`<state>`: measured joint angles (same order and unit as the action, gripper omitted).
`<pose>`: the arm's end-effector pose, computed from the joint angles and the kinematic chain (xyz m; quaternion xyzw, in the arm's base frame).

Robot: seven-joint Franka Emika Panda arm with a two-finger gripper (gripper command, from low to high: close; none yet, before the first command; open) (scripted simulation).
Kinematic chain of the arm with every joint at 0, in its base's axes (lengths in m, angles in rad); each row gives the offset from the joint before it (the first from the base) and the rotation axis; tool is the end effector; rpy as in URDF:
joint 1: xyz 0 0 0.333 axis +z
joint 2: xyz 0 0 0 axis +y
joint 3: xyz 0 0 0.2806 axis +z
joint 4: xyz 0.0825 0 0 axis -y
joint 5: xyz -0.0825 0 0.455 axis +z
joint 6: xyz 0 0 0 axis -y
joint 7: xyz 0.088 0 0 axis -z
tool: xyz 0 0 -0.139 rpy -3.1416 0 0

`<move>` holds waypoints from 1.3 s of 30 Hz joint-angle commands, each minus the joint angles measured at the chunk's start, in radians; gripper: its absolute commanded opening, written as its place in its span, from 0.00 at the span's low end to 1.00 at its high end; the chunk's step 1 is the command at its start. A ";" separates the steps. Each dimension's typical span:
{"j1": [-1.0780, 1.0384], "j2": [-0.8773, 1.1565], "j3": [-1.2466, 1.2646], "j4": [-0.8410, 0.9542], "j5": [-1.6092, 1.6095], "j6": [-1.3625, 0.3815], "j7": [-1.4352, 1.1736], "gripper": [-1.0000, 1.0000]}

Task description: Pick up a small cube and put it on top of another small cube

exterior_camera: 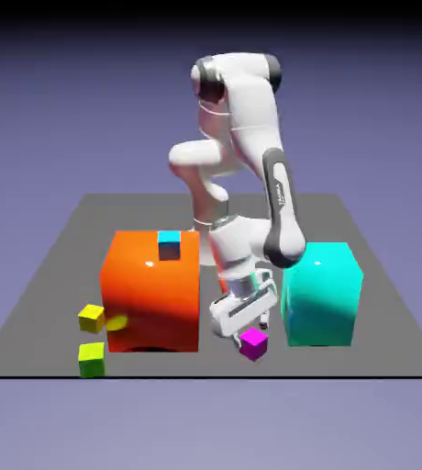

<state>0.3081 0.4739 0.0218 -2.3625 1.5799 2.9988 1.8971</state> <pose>0.4575 0.0879 -0.0081 -0.0062 0.9854 0.1209 0.1195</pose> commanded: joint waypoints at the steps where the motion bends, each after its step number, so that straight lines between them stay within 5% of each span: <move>1: -0.001 0.012 0.002 0.009 0.018 0.002 -0.017 0.50; 2: -0.001 0.012 0.002 0.009 0.018 0.002 -0.017 0.00; 11: 0.015 -0.216 -0.044 -0.162 -0.330 -0.032 0.314 0.00; 17: 0.151 -0.119 -0.249 0.019 -0.449 -0.074 0.328 0.00; 31: -0.106 0.029 -0.727 0.426 -1.017 -0.535 -0.125 0.00; 39: -0.396 -0.047 -0.676 0.360 -1.136 -0.686 -0.321 0.00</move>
<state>-0.0875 0.4269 -0.6538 -2.0025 0.4461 2.3131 1.5750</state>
